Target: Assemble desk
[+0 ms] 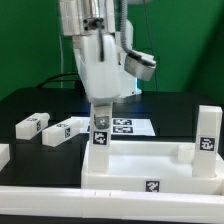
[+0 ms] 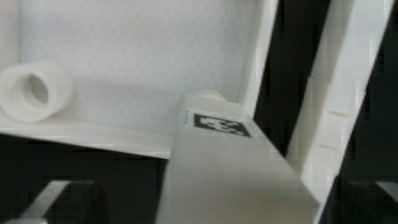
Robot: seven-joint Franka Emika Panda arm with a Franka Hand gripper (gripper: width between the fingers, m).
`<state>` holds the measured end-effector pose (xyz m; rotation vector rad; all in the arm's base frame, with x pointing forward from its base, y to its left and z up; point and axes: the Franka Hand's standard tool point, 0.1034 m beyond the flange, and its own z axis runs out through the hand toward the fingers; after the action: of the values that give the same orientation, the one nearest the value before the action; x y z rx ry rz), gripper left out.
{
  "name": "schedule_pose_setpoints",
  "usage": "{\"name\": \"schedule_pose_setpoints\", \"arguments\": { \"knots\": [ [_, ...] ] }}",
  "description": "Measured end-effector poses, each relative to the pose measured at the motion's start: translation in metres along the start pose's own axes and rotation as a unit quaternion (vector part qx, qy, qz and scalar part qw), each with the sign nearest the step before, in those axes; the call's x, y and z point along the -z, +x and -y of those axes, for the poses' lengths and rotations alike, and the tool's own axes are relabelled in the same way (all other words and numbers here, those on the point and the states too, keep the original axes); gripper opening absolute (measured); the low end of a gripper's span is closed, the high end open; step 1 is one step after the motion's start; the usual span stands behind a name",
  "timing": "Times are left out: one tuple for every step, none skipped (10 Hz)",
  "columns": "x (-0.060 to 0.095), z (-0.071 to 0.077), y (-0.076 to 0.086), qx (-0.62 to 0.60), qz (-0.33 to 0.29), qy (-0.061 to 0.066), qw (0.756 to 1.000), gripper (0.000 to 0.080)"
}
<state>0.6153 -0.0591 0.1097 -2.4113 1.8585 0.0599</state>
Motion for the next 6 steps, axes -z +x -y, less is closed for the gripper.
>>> {"name": "schedule_pose_setpoints", "arguments": {
  "knots": [
    [0.001, 0.0015, -0.0018, 0.047, 0.001, -0.001, 0.999, 0.0647],
    [0.0008, 0.0023, -0.0035, 0.088, 0.0, -0.001, 0.996, 0.0647],
    [0.0009, 0.0028, -0.0037, 0.14, 0.0, -0.001, 0.99, 0.0649],
    [0.0009, 0.0027, -0.0036, 0.185, 0.0, -0.001, 0.983, 0.0649],
    [0.0008, 0.0031, -0.0046, 0.235, 0.0, -0.001, 0.972, 0.0649],
    [0.0008, 0.0035, -0.0054, 0.277, -0.001, -0.003, 0.961, 0.0649]
  ]
}}
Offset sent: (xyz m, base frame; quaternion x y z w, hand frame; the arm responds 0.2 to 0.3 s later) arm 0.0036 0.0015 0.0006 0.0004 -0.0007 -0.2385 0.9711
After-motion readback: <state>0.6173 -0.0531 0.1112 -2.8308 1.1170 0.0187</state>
